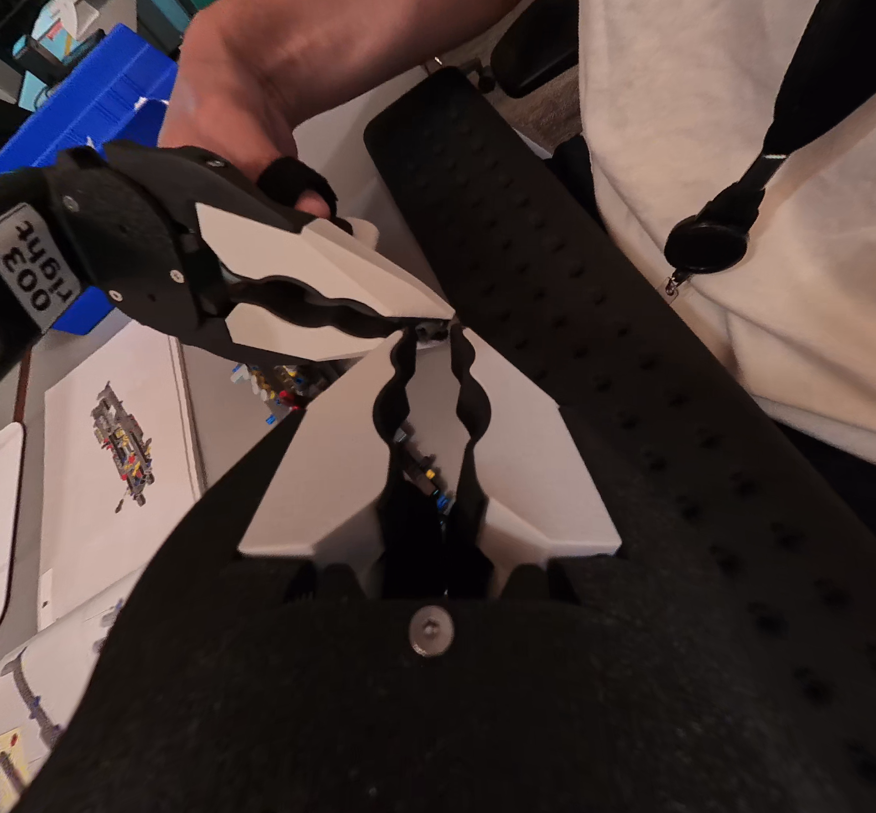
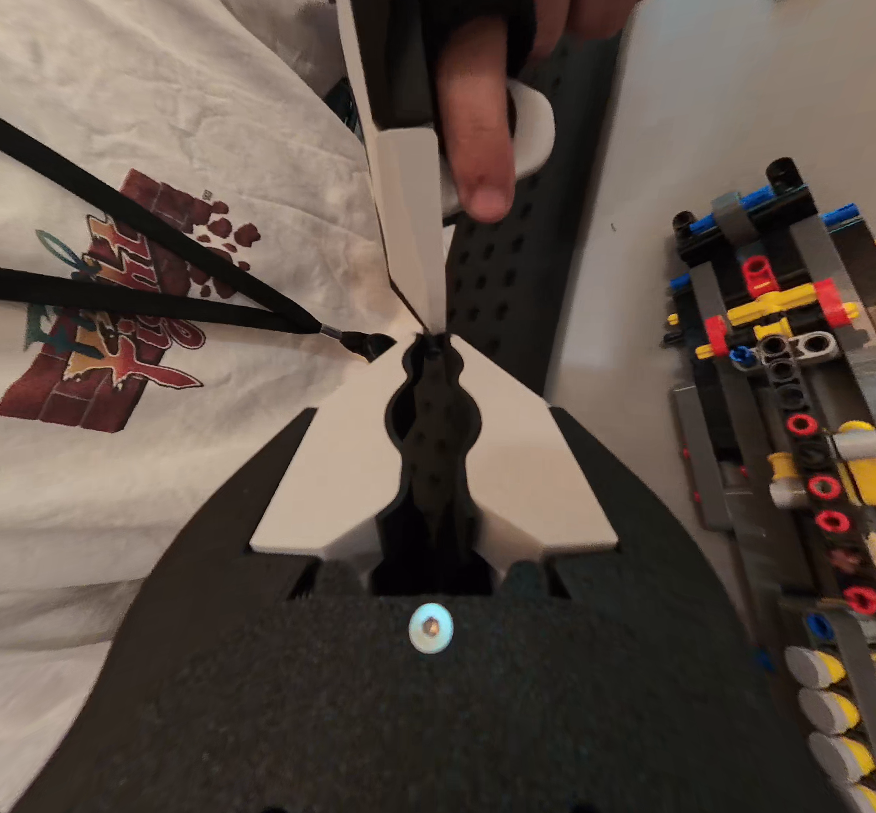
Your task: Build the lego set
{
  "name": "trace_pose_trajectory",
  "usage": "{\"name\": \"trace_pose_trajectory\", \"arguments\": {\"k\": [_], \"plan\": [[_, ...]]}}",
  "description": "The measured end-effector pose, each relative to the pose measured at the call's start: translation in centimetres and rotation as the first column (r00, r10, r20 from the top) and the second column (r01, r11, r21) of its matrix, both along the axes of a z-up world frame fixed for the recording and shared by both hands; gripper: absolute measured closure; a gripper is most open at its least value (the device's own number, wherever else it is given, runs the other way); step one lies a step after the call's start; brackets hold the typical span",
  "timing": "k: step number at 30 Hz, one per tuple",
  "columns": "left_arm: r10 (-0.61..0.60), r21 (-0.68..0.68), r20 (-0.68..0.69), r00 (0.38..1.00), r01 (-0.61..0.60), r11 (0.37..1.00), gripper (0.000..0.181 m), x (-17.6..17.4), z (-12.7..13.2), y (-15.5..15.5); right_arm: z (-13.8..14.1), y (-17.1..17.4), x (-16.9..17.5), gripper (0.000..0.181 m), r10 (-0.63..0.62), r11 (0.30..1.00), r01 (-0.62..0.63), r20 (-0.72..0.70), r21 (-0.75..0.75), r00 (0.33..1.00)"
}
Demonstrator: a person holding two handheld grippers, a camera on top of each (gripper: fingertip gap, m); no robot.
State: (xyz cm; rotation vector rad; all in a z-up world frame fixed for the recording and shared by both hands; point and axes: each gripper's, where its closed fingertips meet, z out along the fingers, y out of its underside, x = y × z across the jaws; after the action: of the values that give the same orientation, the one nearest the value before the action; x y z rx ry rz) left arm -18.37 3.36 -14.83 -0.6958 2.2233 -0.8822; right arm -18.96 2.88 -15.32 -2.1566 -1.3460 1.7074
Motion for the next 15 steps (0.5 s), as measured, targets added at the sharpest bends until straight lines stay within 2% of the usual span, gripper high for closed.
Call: {"name": "trace_pose_trajectory", "arguments": {"k": [4,8,13,15], "plan": [[-0.012,-0.022,-0.004,1.000,0.012,1.000,0.173,0.0,-0.2,-0.3,-0.4,-0.4,-0.1,0.176,0.032,0.999,-0.032,0.011,-0.003,0.999],[0.013,-0.044,0.028,1.000,-0.012,0.999,0.175,0.3,0.1,0.4,-0.1,0.2,0.1,0.176,0.001,1.000,-0.001,-0.016,0.002,1.000],[0.104,-0.090,0.105,0.989,-0.095,0.991,0.176,0.9,0.7,1.7,0.6,1.6,0.7,0.176,-0.118,0.993,0.119,-0.095,0.005,0.988],[0.167,-0.164,0.124,0.978,-0.146,0.976,0.179,1.1,0.9,2.4,0.9,2.5,1.0,0.176,-0.190,0.979,0.198,-0.133,0.045,0.973]]}}
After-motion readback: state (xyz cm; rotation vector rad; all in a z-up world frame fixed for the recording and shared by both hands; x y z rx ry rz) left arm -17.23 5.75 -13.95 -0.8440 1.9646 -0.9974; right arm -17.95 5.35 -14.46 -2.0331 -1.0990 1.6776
